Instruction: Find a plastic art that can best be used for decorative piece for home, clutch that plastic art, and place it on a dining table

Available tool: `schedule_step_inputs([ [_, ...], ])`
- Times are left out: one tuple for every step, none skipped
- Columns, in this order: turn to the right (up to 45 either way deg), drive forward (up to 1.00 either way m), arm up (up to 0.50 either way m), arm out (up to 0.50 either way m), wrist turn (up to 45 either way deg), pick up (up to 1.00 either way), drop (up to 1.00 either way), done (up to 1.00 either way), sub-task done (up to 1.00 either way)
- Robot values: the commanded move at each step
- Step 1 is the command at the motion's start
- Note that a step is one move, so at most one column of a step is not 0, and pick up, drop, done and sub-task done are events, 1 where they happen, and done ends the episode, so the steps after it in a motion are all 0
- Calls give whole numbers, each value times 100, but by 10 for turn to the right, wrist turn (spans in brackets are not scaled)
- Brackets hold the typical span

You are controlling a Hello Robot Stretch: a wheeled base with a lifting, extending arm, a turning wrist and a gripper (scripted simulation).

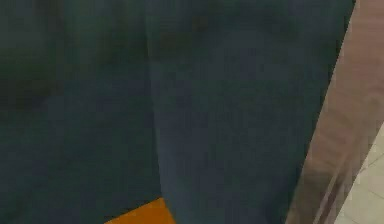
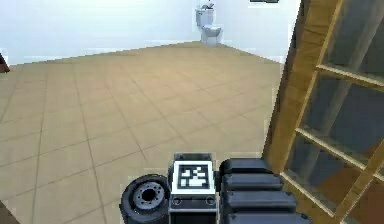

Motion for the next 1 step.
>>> schedule_step_inputs([
  [450,0,0,0,0,0,0,0,0],
])
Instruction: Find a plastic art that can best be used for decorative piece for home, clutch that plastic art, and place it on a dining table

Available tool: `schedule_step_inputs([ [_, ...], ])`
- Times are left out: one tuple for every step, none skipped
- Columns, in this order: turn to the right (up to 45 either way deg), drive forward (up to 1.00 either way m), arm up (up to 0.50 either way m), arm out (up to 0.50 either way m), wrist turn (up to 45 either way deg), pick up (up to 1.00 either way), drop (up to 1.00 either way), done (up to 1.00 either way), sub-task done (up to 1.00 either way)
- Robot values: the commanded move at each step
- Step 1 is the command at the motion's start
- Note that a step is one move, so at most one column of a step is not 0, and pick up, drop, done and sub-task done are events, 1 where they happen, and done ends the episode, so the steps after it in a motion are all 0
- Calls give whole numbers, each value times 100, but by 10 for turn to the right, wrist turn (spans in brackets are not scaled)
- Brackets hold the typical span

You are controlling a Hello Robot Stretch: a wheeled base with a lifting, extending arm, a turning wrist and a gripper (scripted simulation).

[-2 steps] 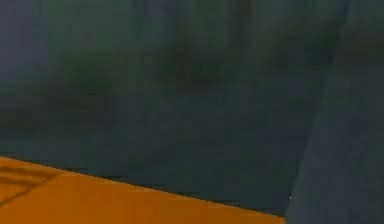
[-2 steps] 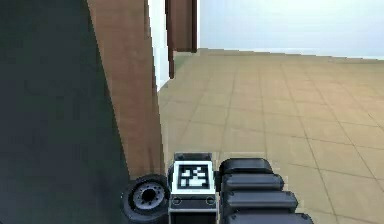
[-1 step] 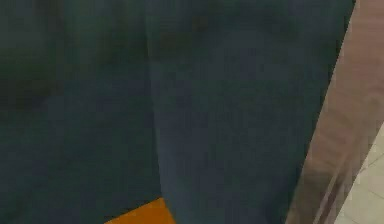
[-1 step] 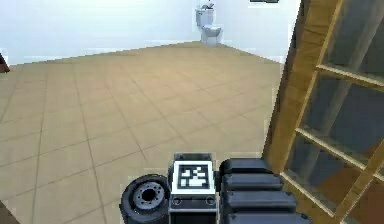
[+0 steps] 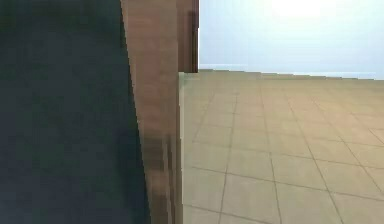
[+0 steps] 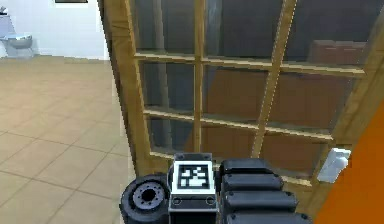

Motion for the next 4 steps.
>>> schedule_step_inputs([
  [390,0,0,0,0,0,0,0,0],
  [0,65,0,0,0,0,0,0,0],
  [-420,0,0,0,0,0,0,0,0],
  [0,100,0,0,0,0,0,0,0],
])
